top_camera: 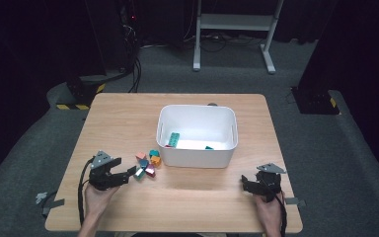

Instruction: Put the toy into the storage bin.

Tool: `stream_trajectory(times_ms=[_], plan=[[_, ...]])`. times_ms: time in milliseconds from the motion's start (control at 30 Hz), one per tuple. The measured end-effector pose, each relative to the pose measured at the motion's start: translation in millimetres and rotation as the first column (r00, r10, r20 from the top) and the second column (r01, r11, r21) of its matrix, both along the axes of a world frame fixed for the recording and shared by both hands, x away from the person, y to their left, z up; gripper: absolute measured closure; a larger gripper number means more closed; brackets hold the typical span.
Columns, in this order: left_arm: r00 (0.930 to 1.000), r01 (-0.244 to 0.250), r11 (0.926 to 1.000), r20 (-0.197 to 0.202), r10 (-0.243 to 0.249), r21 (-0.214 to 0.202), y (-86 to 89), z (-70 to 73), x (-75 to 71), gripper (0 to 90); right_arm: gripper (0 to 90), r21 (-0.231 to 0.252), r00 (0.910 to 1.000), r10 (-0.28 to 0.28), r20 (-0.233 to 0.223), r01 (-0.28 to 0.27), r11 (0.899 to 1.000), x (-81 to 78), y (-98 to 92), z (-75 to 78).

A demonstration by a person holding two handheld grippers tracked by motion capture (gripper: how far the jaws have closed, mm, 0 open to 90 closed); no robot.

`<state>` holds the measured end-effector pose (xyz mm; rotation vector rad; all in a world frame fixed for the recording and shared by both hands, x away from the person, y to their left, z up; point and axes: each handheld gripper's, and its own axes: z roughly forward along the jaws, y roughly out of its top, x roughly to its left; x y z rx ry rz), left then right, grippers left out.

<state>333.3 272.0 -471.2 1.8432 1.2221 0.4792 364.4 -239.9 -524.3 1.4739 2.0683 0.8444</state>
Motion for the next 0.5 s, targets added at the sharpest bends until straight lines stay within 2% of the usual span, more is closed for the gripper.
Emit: stream_trajectory(times_ms=[100,167,233,267,500], plan=[[1.0000,0.001,1.0000,-0.010,-0.001,0.006,-2.1,-6.7,-0.9,27.3,13.5,0.000,1.0000,0.000,0.000,0.000,1.000,0.0,0.0,0.0],[0.9996,0.007,0.9996,-0.027,-0.007,0.028,-6.5,-18.0,-1.6,27.6,13.5,0.000,1.0000,0.000,0.000,0.000,1.000,0.0,0.0,0.0],[0.9993,0.010,0.9996,-0.035,-0.009,0.028,-8.1,-21.9,-1.2,28.2,13.5,0.000,1.0000,0.000,0.000,0.000,1.000,0.0,0.0,0.0],[0.9988,0.014,0.9996,-0.048,-0.012,0.027,-10.8,-28.9,0.4,28.5,13.5,0.000,1.0000,0.000,0.000,0.000,1.000,0.0,0.0,0.0],[0.9981,0.001,0.9988,-0.061,0.002,0.050,-16.8,-41.1,4.1,36.4,13.5,0.000,1.0000,0.000,0.000,0.000,1.000,0.0,0.0,0.0]])
